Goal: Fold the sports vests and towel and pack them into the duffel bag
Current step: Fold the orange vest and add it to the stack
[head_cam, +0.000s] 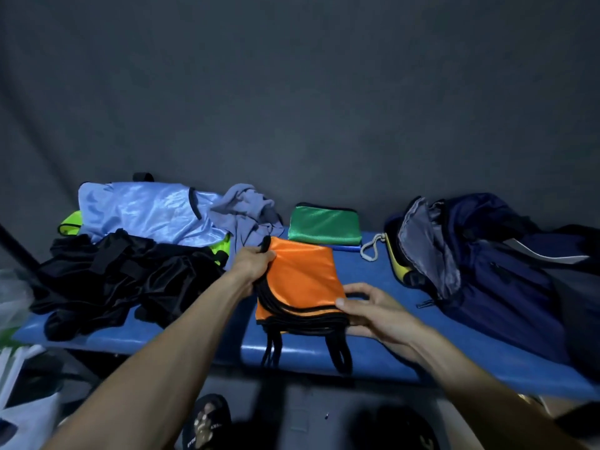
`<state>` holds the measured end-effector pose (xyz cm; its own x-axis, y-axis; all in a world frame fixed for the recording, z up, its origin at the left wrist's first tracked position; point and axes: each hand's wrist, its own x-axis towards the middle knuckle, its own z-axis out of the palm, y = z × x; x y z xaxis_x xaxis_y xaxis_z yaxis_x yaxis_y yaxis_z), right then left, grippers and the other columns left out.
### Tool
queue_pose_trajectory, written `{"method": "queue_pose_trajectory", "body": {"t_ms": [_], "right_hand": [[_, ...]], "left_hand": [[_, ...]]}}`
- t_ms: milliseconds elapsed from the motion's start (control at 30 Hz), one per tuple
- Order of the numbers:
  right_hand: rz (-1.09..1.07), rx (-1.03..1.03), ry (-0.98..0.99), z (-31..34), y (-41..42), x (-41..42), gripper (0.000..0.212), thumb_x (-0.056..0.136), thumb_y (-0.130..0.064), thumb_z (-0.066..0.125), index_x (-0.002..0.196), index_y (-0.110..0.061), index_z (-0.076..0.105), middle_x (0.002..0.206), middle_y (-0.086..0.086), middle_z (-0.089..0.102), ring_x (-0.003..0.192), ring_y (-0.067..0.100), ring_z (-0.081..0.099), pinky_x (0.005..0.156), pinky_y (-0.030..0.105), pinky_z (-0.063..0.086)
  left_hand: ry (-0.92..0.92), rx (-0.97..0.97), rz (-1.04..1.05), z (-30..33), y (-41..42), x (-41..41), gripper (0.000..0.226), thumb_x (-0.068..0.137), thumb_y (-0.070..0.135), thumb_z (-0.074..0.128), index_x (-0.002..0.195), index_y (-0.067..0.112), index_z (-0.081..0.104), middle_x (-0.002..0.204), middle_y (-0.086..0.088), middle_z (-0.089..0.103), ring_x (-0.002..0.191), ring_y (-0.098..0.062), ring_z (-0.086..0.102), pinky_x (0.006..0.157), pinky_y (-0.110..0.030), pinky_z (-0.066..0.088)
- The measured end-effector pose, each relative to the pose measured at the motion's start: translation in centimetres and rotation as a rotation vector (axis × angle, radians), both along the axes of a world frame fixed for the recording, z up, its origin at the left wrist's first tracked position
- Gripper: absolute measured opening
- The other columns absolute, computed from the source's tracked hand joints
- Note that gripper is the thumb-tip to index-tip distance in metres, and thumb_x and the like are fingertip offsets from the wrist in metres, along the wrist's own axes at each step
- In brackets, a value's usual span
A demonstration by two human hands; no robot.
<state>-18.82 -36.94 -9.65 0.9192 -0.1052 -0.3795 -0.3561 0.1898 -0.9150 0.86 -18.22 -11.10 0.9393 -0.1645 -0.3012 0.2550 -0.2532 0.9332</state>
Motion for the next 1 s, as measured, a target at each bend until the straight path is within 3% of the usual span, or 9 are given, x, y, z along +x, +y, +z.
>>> {"method": "queue_pose_trajectory", "body": {"t_ms": [167,300,433,500,567,700,800,900,1000], "right_hand": [[0.082,-0.116,-0.134,-0.8,0.0,-1.0,0.055,0.068,-0.014,0.09,0.112,-0.012,0.057,0.091,0.006,0.07,0.084,0.021,0.069,0.083,0.033,0.058],[0.107,-0.213,-0.196,-1.2,0.5,-1.6,0.042,0.078,-0.002,0.086,0.108,-0.008,0.057,0.08,0.002,0.063,0.072,0.017,0.059,0.071,0.026,0.051],[0.005,-0.249,-0.255,-1.9,1.0,-1.6,0.032,0.081,-0.009,0.084,0.096,-0.006,0.056,0.071,0.007,0.051,0.064,0.019,0.046,0.061,0.027,0.037],[-0.024,-0.238,-0.26,-1.9,1.1,-1.6,0.035,0.077,-0.016,0.083,0.094,-0.003,0.055,0.074,0.013,0.055,0.067,0.023,0.05,0.063,0.03,0.039],[-0.047,-0.26,-0.261,-1.9,1.0,-1.6,0.028,0.082,-0.008,0.079,0.089,-0.002,0.053,0.071,0.016,0.057,0.058,0.023,0.053,0.055,0.03,0.044],[-0.074,-0.338,-0.199,-2.3,1.0,-1.3,0.022,0.089,0.002,0.071,0.083,-0.006,0.052,0.059,0.01,0.056,0.047,0.022,0.053,0.046,0.031,0.049],[-0.08,-0.344,-0.149,-2.2,1.1,-1.1,0.023,0.089,0.002,0.071,0.082,-0.006,0.051,0.055,0.006,0.057,0.048,0.02,0.054,0.045,0.031,0.05],[-0.1,-0.379,-0.147,-2.0,1.3,-1.2,0.023,0.087,0.002,0.073,0.08,-0.007,0.053,0.058,0.005,0.056,0.05,0.017,0.055,0.048,0.03,0.051],[-0.133,-0.402,-0.164,-2.0,1.6,-1.3,0.025,0.087,0.003,0.073,0.077,-0.008,0.052,0.057,0.003,0.054,0.046,0.012,0.052,0.047,0.027,0.047]], "left_hand": [[-0.03,0.02,0.031,-0.1,-0.4,-0.2,0.014,0.102,0.016,0.062,0.102,0.004,0.069,0.089,-0.018,0.07,0.075,-0.029,0.066,0.075,-0.04,0.057],[0.003,-0.015,0.04,-0.3,-0.2,-0.3,0.013,0.102,0.015,0.061,0.104,0.004,0.068,0.093,-0.02,0.071,0.077,-0.031,0.068,0.079,-0.044,0.061],[0.016,-0.039,0.055,-0.4,-0.3,-0.3,0.013,0.102,0.014,0.061,0.103,0.003,0.068,0.095,-0.022,0.072,0.078,-0.032,0.069,0.08,-0.046,0.061],[0.04,-0.065,0.054,-0.4,-0.3,-0.3,0.016,0.102,0.012,0.061,0.106,-0.001,0.068,0.09,-0.019,0.071,0.074,-0.03,0.068,0.072,-0.04,0.059],[0.032,-0.039,0.037,-0.3,-0.3,-0.3,0.019,0.101,0.013,0.062,0.109,-0.003,0.069,0.088,-0.017,0.071,0.073,-0.029,0.067,0.069,-0.037,0.056],[0.093,0.012,-0.169,1.9,0.5,-1.5,0.013,0.101,0.02,0.063,0.108,0.008,0.064,0.102,-0.015,0.074,0.091,-0.031,0.072,0.076,-0.041,0.06],[0.166,0.061,-0.359,3.5,2.7,-2.8,0.027,0.097,0.023,0.069,0.119,0.011,0.06,0.112,-0.016,0.074,0.104,-0.034,0.072,0.09,-0.047,0.06],[0.166,0.151,-0.463,3.6,4.6,-4.6,0.029,0.096,0.02,0.07,0.119,0.014,0.053,0.096,-0.013,0.077,0.082,-0.028,0.075,0.069,-0.038,0.061],[0.14,0.127,-0.408,3.0,5.0,-5.9,0.034,0.098,0.012,0.066,0.126,0.015,0.046,0.077,-0.012,0.075,0.067,-0.025,0.074,0.059,-0.035,0.059]]}}
